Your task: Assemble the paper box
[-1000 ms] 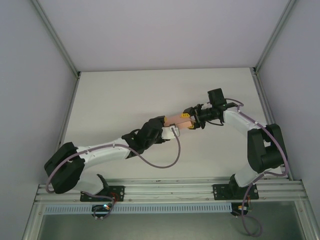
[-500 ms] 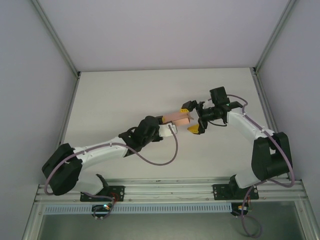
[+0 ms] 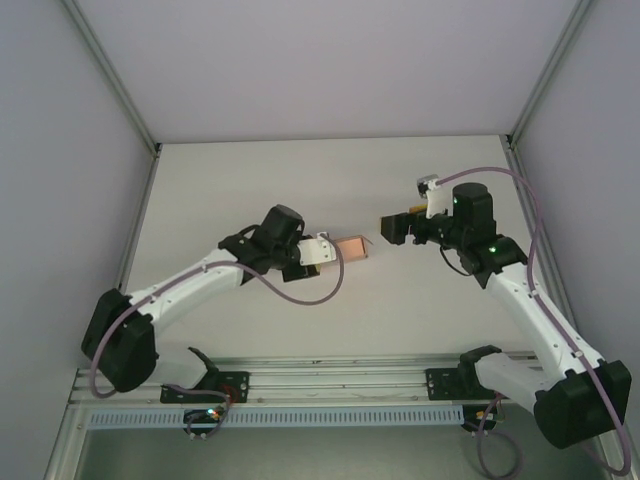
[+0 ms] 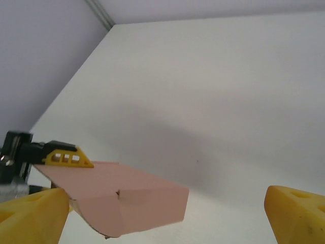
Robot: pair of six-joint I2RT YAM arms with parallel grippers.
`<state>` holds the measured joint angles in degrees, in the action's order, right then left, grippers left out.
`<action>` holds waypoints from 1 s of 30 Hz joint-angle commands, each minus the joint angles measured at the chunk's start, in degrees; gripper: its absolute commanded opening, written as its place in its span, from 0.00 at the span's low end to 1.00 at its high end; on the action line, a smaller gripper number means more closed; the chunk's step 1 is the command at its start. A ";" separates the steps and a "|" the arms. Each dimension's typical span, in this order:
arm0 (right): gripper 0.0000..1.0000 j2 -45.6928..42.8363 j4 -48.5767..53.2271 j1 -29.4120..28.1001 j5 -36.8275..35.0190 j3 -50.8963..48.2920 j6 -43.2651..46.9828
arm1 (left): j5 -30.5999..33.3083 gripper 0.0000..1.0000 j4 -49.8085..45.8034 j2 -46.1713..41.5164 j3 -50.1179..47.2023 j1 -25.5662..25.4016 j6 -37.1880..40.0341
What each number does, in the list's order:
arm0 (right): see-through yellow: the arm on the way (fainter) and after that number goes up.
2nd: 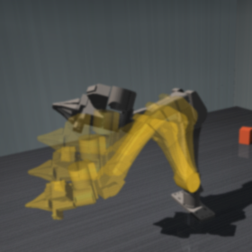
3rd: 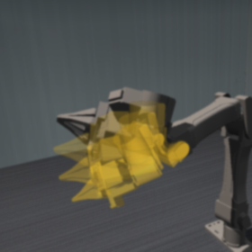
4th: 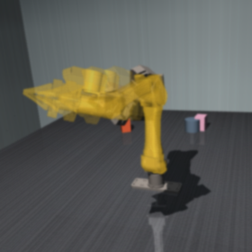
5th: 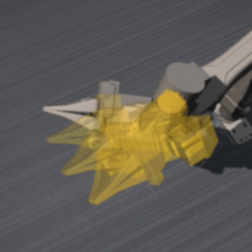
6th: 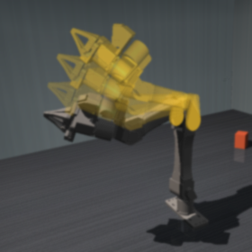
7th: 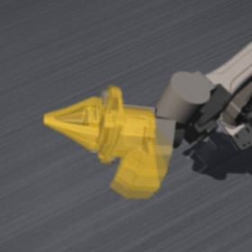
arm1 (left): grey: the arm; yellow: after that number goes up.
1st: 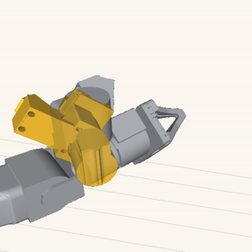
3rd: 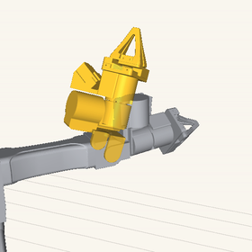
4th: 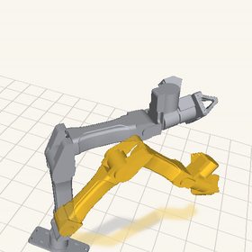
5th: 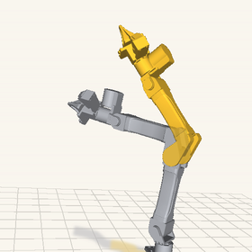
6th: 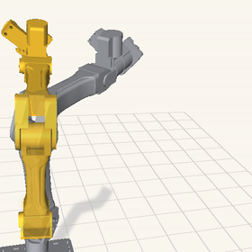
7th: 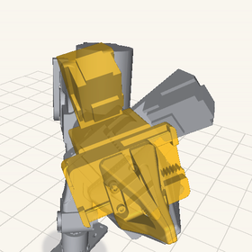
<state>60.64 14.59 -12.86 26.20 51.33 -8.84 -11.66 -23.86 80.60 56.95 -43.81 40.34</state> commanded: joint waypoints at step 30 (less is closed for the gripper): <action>0.01 23.73 14.37 -15.05 -10.04 12.13 11.66 | -5.97 0.34 -14.79 16.77 13.25 3.66 0.03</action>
<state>83.68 28.56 -27.27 17.12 61.82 9.04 -18.02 -38.37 96.55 68.49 -40.29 41.71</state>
